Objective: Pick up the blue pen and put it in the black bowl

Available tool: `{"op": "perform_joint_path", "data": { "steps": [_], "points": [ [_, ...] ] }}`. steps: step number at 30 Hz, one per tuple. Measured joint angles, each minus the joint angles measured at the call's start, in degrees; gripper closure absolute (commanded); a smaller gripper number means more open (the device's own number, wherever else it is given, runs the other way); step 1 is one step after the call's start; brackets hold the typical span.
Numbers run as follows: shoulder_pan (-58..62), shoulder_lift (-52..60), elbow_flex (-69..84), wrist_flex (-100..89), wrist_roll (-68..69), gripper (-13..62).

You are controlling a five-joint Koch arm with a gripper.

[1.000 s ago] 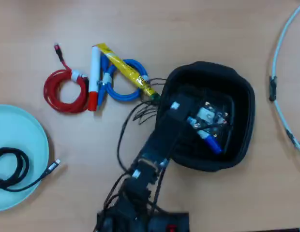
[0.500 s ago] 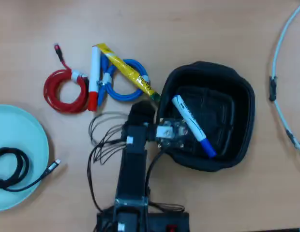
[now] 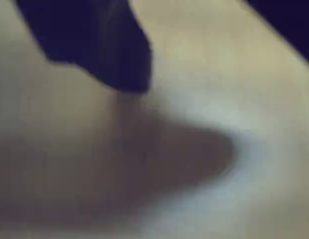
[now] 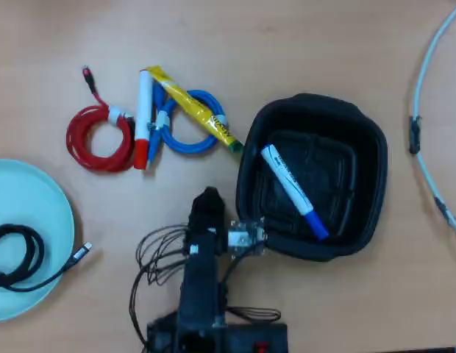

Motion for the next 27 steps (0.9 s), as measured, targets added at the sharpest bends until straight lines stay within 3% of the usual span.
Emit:
{"op": "perform_joint_path", "data": {
  "steps": [6, 27],
  "points": [
    [0.5, 2.5, 8.4, -12.6, -0.6, 9.1],
    [2.4, 5.4, 15.3, -15.1, -5.8, 9.0]
  ]
}}
